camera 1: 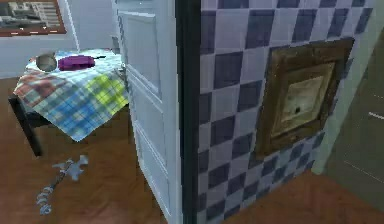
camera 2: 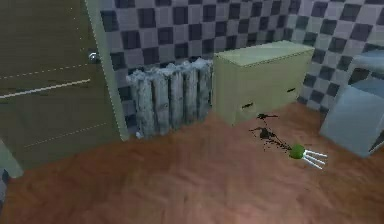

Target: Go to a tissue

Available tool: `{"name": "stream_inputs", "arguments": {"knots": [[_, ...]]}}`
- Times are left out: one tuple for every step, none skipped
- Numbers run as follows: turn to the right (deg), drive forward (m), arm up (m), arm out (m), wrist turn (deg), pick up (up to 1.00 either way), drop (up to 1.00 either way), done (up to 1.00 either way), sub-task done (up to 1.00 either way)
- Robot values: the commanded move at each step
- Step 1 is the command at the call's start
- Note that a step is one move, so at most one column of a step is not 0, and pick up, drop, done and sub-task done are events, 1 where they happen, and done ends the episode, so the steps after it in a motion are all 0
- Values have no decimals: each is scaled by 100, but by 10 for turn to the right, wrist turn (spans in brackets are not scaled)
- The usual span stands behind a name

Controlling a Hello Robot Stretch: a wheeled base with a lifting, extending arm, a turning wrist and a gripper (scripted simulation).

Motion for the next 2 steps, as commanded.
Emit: {"name": "stream_inputs", "arguments": {"knots": [[-450,0,0,0,0,0,0,0,0],[-30,0,0,0,0,0,0,0,0]]}}
